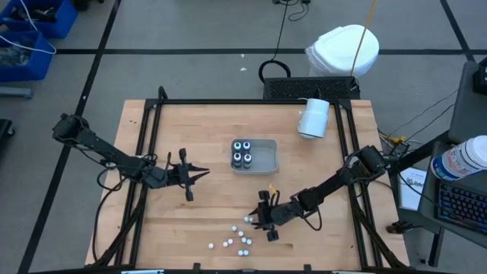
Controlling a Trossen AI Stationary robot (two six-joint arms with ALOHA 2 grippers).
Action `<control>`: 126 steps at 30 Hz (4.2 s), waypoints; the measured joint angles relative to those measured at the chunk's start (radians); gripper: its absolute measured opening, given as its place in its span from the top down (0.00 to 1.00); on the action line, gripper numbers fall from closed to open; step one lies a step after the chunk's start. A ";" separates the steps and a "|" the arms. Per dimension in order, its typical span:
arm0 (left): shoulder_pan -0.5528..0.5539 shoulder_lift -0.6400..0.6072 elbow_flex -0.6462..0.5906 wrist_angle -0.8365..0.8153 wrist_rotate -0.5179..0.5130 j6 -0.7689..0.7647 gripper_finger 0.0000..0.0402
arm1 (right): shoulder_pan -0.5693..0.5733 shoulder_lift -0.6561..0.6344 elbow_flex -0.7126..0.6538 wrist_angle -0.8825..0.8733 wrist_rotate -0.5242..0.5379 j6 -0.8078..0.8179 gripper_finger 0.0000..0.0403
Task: Pick & Place food coloring
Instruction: Put the small orange food coloring bottle into the gray bin
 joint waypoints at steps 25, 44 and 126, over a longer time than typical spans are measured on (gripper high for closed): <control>0.000 0.000 0.000 0.000 0.000 0.000 0.91 | -0.015 -0.034 0.000 0.006 -0.068 -0.038 0.87; 0.000 0.000 0.000 0.000 -0.001 0.000 0.91 | -0.222 -0.429 0.002 -0.357 0.395 -0.128 0.87; 0.022 0.000 0.000 -0.345 0.209 -0.396 0.91 | -0.148 -0.482 -0.236 0.038 0.241 -0.247 1.00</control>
